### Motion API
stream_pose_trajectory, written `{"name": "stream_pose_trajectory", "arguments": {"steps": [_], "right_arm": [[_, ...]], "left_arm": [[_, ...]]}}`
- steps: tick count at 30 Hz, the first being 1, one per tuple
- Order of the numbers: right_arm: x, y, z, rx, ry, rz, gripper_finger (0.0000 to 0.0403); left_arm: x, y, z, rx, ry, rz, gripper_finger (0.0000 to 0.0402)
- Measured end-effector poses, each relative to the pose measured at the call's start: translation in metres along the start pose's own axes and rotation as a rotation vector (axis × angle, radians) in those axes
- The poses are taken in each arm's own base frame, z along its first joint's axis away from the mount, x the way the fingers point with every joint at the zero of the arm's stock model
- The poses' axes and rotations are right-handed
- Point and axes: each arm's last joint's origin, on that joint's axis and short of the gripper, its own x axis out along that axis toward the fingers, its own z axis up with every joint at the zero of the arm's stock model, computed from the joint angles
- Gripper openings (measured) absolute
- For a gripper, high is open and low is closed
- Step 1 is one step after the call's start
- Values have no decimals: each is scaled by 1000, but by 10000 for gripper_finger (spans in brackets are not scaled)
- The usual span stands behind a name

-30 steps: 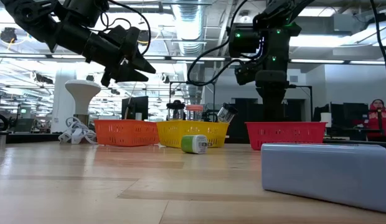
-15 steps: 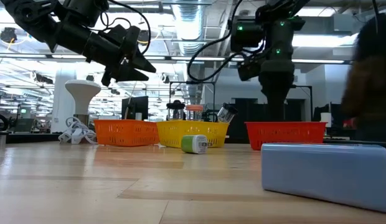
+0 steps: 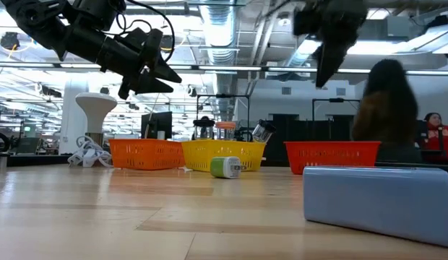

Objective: Pick & Place Office items
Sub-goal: Put the green charger adapter into the orange bin

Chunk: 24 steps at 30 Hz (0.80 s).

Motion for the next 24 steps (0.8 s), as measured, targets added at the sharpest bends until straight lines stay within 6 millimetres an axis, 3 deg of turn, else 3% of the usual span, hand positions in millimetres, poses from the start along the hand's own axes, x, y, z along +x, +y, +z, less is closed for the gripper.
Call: {"name": "stream_pose_trajectory", "arguments": {"steps": [4,9,14,18,24], "right_arm": [[-11,5,-20,-24,-178,32,240],[3,10,-47,10,-316,77,240],[23,11,-60,11,-373,93,240],[35,10,-61,-27,-440,89,240],[45,8,-60,-92,-455,70,240]], "left_arm": [[0,0,0,0,0,0,181],[0,-1,7,-28,-62,-19,181],[0,-4,12,-51,-113,-56,181],[-1,-9,11,51,-66,-198,181],[-9,-31,9,78,-1,-621,168]]}}
